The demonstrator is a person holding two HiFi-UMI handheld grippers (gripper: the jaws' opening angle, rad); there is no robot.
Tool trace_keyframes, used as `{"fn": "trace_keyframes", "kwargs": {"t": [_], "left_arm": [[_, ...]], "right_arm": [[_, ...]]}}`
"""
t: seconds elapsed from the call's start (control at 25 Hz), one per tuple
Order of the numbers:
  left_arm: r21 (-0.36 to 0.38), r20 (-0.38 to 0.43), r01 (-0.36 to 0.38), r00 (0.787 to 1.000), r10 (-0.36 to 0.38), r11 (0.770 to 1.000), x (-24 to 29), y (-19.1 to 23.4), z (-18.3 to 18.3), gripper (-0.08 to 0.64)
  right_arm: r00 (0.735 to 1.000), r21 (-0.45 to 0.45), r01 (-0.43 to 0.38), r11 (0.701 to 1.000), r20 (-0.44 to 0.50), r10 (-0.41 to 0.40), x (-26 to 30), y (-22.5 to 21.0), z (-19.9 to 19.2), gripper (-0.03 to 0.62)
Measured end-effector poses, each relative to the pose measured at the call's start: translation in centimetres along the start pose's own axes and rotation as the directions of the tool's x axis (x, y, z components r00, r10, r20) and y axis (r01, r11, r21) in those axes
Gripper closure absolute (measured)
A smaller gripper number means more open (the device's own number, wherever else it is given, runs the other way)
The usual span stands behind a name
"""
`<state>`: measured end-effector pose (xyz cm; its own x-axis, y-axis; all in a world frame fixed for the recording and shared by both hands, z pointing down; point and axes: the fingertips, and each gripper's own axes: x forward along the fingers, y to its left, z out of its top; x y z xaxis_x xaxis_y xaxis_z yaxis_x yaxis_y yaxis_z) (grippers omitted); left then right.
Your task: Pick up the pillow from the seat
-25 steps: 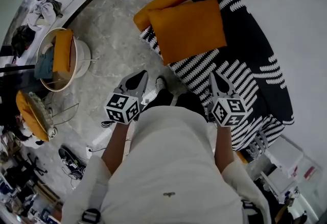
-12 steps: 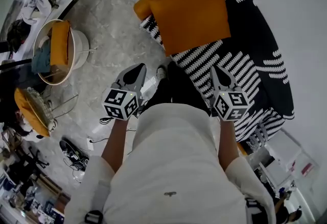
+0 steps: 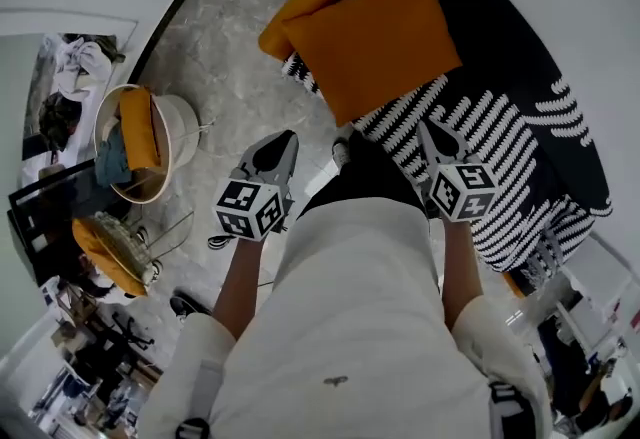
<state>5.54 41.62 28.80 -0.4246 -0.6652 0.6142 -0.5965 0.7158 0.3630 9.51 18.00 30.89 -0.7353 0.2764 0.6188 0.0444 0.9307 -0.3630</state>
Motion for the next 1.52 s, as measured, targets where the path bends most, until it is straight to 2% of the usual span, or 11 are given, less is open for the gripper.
{"fn": "trace_keyframes", "kwargs": {"t": [0.16, 0.32, 0.48, 0.64, 0.88, 1.0, 1.24, 1.32, 1.52], "left_arm": [[0.04, -0.034, 0.022, 0.999, -0.021, 0.999, 4.2, -0.9, 3.5, 0.546], [0.092, -0.038, 0.073, 0.997, -0.07, 0.993, 7.7, -2.4, 7.0, 0.537], [0.108, -0.096, 0.109, 0.99, -0.099, 0.988, 11.4, -3.0, 8.4, 0.477], [0.145, -0.161, 0.134, 0.981, -0.111, 0.98, 14.6, -4.0, 9.1, 0.43], [0.203, -0.284, 0.201, 0.949, -0.139, 0.958, 18.1, -4.0, 9.6, 0.377], [0.243, -0.355, 0.245, 0.923, -0.149, 0.939, 20.6, -3.7, 9.7, 0.356], [0.285, -0.482, 0.379, 0.85, -0.21, 0.88, 24.6, -2.1, 9.8, 0.287], [0.293, -0.53, 0.421, 0.819, -0.22, 0.859, 26.0, -1.7, 9.3, 0.272], [0.289, -0.644, 0.506, 0.731, -0.226, 0.813, 29.9, 0.4, 7.9, 0.224]], "right_arm": [[0.999, 0.058, -0.036, 0.998, 0.0, 0.036, 1.0, -3.3, 0.9, 0.584], [0.999, 0.124, -0.033, 0.992, 0.01, 0.032, 1.6, -5.9, 1.3, 0.583], [0.999, 0.2, -0.041, 0.979, 0.006, 0.041, 2.8, -7.7, 0.8, 0.511], [0.999, 0.247, -0.038, 0.968, -0.009, 0.041, 3.3, -10.0, -0.1, 0.469], [1.0, 0.337, 0.003, 0.942, -0.018, 0.003, 3.6, -11.4, -1.5, 0.393], [0.999, 0.383, 0.032, 0.923, -0.034, -0.021, 4.4, -12.1, -2.6, 0.357], [0.994, 0.49, 0.104, 0.865, -0.07, -0.08, 7.4, -11.9, -5.0, 0.304], [0.992, 0.528, 0.125, 0.84, -0.074, -0.102, 8.6, -12.2, -5.4, 0.293], [0.983, 0.631, 0.175, 0.755, -0.07, -0.17, 11.7, -13.2, -6.4, 0.265]]}}
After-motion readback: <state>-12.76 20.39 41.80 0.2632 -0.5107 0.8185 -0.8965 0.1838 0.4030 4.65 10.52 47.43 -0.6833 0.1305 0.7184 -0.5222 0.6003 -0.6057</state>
